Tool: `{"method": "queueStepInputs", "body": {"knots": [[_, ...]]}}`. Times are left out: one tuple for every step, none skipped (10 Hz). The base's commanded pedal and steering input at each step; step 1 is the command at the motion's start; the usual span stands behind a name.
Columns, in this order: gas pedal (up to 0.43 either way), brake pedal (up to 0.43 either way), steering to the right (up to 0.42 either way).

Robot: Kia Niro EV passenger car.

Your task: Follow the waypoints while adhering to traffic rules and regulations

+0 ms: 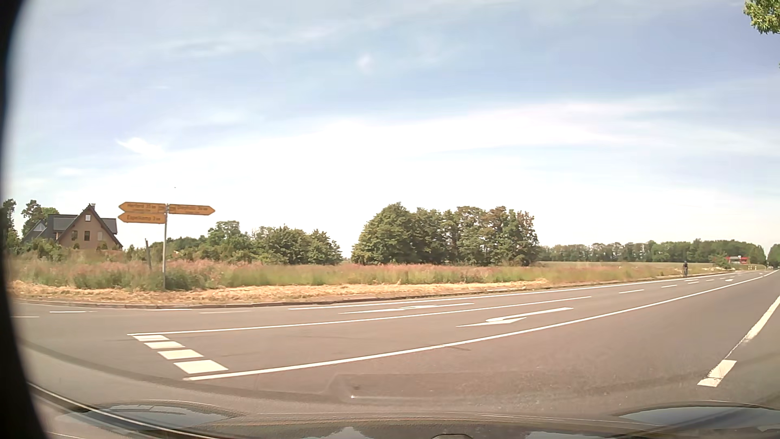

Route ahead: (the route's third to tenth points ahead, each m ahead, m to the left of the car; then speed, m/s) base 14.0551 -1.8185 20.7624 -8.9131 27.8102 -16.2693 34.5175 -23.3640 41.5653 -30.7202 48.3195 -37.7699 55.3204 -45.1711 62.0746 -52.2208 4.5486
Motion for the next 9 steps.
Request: {"method": "queueStepInputs", "body": {"knots": [[0.409, 0.000, 0.334], [0.409, 0.000, 0.340], [0.409, 0.000, 0.340], [0.409, 0.000, 0.338], [0.409, 0.000, 0.334], [0.409, 0.000, 0.331], [0.409, 0.000, 0.328], [0.409, 0.000, 0.322], [0.409, 0.000, 0.314]]}}
